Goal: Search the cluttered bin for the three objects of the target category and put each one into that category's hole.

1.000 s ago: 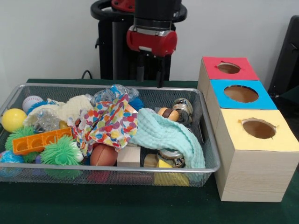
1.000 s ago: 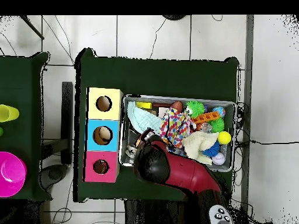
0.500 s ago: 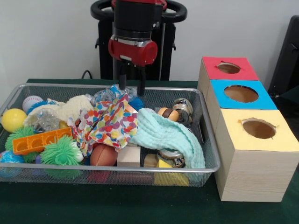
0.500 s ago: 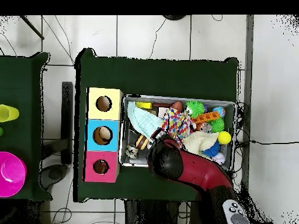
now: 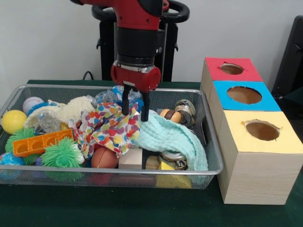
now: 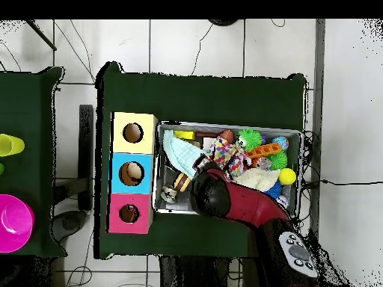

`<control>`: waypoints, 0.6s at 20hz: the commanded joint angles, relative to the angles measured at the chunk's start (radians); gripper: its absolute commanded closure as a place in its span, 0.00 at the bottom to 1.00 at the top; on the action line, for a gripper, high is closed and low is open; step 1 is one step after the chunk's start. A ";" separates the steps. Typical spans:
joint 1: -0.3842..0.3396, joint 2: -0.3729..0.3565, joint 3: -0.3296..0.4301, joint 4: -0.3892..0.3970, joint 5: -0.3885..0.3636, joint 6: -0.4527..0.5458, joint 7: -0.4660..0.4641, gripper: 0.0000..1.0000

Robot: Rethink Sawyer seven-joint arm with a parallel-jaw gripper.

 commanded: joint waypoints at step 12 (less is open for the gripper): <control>0.150 0.161 -0.079 -0.078 0.006 -0.139 0.114 0.00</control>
